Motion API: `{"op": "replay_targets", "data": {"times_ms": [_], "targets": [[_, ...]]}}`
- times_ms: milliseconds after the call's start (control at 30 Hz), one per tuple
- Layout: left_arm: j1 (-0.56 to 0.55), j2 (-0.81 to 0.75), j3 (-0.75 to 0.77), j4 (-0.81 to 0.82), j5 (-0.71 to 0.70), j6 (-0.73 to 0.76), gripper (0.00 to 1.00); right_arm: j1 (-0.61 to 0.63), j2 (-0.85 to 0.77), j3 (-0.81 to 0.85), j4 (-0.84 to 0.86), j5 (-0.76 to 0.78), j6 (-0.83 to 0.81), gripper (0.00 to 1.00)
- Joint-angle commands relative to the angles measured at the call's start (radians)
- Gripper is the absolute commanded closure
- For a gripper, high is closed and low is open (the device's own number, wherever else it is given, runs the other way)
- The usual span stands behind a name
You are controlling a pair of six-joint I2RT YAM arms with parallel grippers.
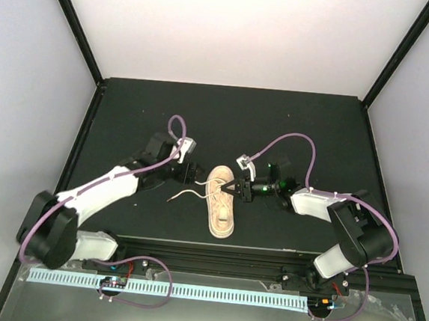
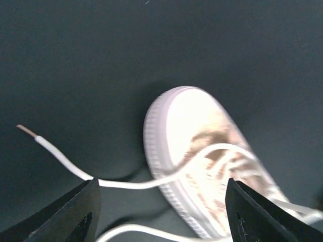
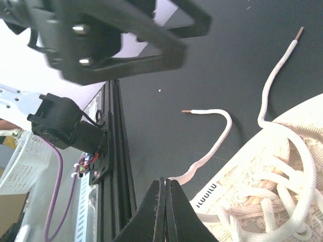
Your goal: Tie the shoes
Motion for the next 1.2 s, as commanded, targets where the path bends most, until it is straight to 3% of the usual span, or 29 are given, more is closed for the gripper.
{"op": "replay_targets", "data": {"times_ms": [0, 367, 667, 1167], "targets": [[0.001, 0.154, 0.107, -0.186, -0.116, 0.161, 0.32, 0.004, -0.005, -0.005, 0.042, -0.005, -0.018, 0.98], [-0.041, 0.272, 0.125, -0.154, -0.061, 0.198, 0.40, 0.004, 0.013, -0.002, 0.063, -0.014, -0.006, 0.98], [-0.050, 0.389, 0.163, -0.123, -0.108, 0.216, 0.40, 0.004, 0.021, -0.001, 0.062, -0.017, -0.007, 0.98], [-0.098, 0.458, 0.213, -0.070, -0.161, 0.308, 0.38, 0.004, 0.052, 0.013, 0.058, -0.033, -0.010, 0.98]]}}
